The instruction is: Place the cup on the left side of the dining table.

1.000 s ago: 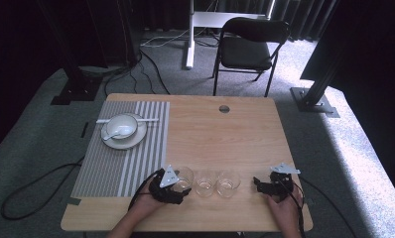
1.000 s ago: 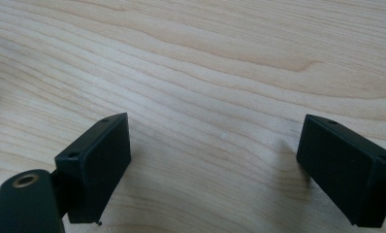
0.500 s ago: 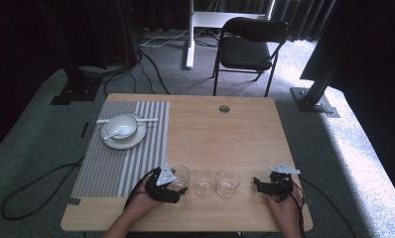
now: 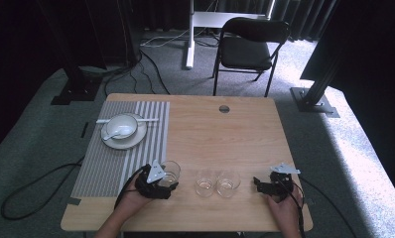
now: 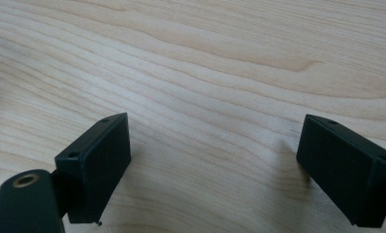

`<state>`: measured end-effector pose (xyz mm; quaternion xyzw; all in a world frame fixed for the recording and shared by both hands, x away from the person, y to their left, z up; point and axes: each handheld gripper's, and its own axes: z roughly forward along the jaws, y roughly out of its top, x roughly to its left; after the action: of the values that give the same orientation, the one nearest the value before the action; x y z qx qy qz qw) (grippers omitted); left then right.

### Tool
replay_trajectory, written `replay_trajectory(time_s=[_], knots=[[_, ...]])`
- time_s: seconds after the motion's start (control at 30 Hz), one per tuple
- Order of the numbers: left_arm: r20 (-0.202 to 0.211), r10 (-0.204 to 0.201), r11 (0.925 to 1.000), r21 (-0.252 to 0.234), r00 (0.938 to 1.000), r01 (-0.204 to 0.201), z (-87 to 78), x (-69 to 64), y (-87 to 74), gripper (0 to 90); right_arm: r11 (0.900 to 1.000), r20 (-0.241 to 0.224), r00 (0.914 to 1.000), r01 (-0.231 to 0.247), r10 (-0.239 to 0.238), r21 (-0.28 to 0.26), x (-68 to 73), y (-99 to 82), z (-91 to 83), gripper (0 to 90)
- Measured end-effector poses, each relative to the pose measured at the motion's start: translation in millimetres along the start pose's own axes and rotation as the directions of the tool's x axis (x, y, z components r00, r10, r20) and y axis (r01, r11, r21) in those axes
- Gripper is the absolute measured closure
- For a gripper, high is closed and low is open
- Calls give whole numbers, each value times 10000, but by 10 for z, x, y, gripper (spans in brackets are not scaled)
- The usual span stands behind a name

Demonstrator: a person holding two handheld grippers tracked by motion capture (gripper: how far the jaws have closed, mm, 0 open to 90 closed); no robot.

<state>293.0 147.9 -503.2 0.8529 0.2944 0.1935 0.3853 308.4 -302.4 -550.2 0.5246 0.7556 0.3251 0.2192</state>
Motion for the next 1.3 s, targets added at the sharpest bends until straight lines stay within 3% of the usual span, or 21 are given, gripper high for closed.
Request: replay_trajectory(time_s=[0.3, 0.57, 0.97, 1.3], knots=[[-695, -412, 9991, -91, 9967, 407, -183, 190, -85, 218, 10000, 1, 10000, 0, 0, -2, 0, 0, 0, 116], [-1257, -912, 9958, -60, 9879, 912, -279, 357, -187, 218, 10000, 2, 10000, 0, 0, -1, 0, 0, 0, 116], [-1973, -1565, 9873, -53, 9678, 1586, -322, 557, -342, 218, 10000, 3, 10000, 3, -3, -1, 0, 0, 0, 116], [-2573, -2011, 9784, -49, 9452, 2068, -295, 676, -443, 218, 10000, 2, 10000, 5, -5, -1, 0, 0, 0, 116]])
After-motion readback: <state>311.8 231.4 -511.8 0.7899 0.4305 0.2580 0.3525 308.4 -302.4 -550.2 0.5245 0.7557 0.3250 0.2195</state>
